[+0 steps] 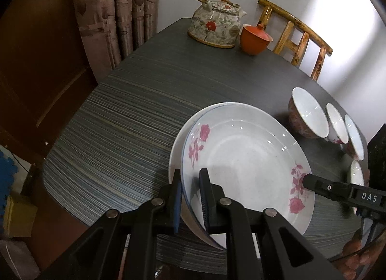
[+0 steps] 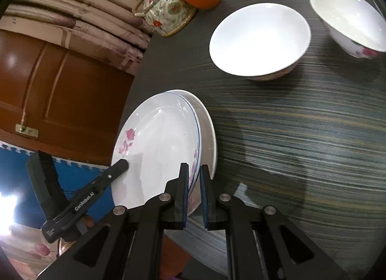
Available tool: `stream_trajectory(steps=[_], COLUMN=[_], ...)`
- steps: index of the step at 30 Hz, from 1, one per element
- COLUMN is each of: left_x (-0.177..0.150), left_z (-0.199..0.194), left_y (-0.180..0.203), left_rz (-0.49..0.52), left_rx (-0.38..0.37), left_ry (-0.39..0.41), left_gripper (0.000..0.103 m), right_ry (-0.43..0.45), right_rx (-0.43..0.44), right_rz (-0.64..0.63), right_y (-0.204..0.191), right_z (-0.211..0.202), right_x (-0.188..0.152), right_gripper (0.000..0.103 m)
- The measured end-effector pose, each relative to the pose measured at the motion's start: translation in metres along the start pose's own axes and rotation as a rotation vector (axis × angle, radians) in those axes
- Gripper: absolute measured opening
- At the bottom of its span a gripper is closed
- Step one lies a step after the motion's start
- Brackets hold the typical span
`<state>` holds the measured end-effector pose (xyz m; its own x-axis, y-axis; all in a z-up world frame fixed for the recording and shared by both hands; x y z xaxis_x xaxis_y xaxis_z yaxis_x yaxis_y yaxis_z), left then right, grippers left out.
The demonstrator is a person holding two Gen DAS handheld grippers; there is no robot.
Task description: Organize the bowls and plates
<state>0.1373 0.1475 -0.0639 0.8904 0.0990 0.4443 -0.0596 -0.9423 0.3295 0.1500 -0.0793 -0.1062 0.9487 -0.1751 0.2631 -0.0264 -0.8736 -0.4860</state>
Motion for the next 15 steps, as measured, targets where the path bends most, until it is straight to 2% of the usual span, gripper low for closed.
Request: stream_trajectory(steps=[11, 12, 13, 15], left_x=[0.0011, 0.0013, 0.0017, 0.0036], left_z=[0.006, 0.0057, 0.0049, 0.0], left_y=[0.0013, 0.0016, 0.0022, 0.0049], left_rz=[0.039, 0.043, 0.061, 0.111], left_rx=[0.046, 0.063, 0.096, 0.153], left_ry=[0.0, -0.002, -0.002, 0.023], left_gripper=[0.016, 0.019, 0.027, 0.032], right_ry=[0.002, 0.005, 0.005, 0.004], right_rx=[-0.047, -0.052, -0.055, -0.053], right_rz=[-0.029, -0.034, -0.036, -0.042], right_y=[-0.0047, -0.0048, -0.0041, -0.0044], right_z=[0.0064, 0.0062, 0.0066, 0.0079], right_x=[0.0015, 0.0018, 0.0024, 0.0027], right_gripper=[0.01, 0.01, 0.01, 0.01])
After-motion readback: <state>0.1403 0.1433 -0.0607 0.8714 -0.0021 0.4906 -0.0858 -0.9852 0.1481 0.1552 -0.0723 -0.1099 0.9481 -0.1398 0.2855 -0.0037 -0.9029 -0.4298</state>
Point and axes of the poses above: each gripper's, at about its wrist camera, not at the fingertips, and z roughly the way its jaws point, y to its right, x to its top, the point moved 6 cm from there along z, roughly the way its jaws point, and after that the axes turned 10 degrees about -x, right-handed, at the moved point
